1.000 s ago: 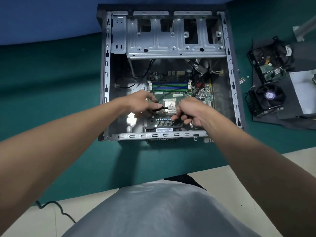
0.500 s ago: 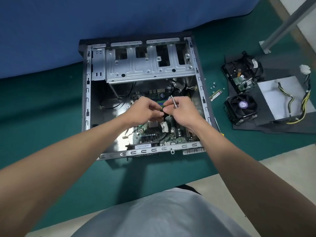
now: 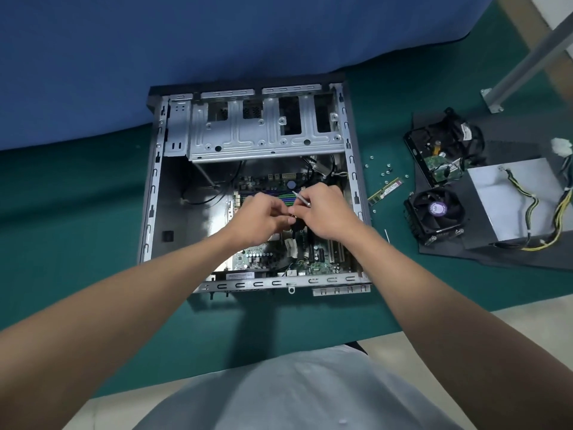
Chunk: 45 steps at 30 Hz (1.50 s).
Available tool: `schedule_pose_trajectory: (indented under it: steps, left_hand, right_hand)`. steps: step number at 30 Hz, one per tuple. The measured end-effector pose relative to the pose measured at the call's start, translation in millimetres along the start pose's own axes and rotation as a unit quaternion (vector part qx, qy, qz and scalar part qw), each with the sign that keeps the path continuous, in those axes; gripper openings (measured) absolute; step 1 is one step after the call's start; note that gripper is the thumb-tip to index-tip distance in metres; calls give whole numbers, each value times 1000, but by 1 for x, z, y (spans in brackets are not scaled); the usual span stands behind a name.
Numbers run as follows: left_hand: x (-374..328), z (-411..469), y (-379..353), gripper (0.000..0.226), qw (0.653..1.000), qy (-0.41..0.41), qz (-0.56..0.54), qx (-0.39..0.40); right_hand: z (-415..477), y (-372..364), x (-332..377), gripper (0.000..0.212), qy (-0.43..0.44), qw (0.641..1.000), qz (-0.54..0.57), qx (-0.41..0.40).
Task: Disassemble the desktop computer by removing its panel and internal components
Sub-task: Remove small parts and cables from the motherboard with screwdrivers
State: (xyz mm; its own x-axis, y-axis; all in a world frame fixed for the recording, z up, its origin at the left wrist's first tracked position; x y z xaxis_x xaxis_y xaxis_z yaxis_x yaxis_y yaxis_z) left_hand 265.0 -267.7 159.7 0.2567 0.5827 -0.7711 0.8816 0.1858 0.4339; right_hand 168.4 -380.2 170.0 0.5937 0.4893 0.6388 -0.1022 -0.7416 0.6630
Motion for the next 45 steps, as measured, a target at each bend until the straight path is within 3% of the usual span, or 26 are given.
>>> schedule_pose_trajectory:
  steps: [4,16,20,24,32,40,45]
  left_hand:
    - [-4,0,2,4,1000,6,3,-12]
    - [-7,1,11,2,998,3,-48,29]
    - [-5,3,18,6,998,8,-64,25]
    - [-4,5,21,5,997,6,-60,40]
    - [-2,7,24,11,995,4,-85,54]
    - [4,13,30,4,993,10,-99,56]
    - [5,17,34,4,996,2,-74,51]
  right_hand:
    - [0,9,3,27,47,996,-71,33]
    - [1,18,10,14,51,995,-14,79]
    - [3,19,12,18,30,997,46,60]
    - [8,13,16,26,9,999,31,32]
    - [14,20,14,16,-22,996,58,59]
    - [20,20,22,14,-5,994,57,92]
    - [22,15,21,18,-21,996,58,58]
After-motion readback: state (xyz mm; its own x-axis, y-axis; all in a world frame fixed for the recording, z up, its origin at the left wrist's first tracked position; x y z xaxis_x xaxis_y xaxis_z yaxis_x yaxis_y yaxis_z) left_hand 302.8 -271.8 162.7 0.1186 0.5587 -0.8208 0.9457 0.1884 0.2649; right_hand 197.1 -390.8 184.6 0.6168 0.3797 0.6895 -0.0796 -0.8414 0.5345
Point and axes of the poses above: each hand's wrist, its own z-axis towards the middle knuckle, its own y-axis out of the back of the hand, x = y × z, the point moved 2 cm from there along z, towards the middle knuckle, and after that the axes turned 2 degrees about x, right-handed, at the moved point
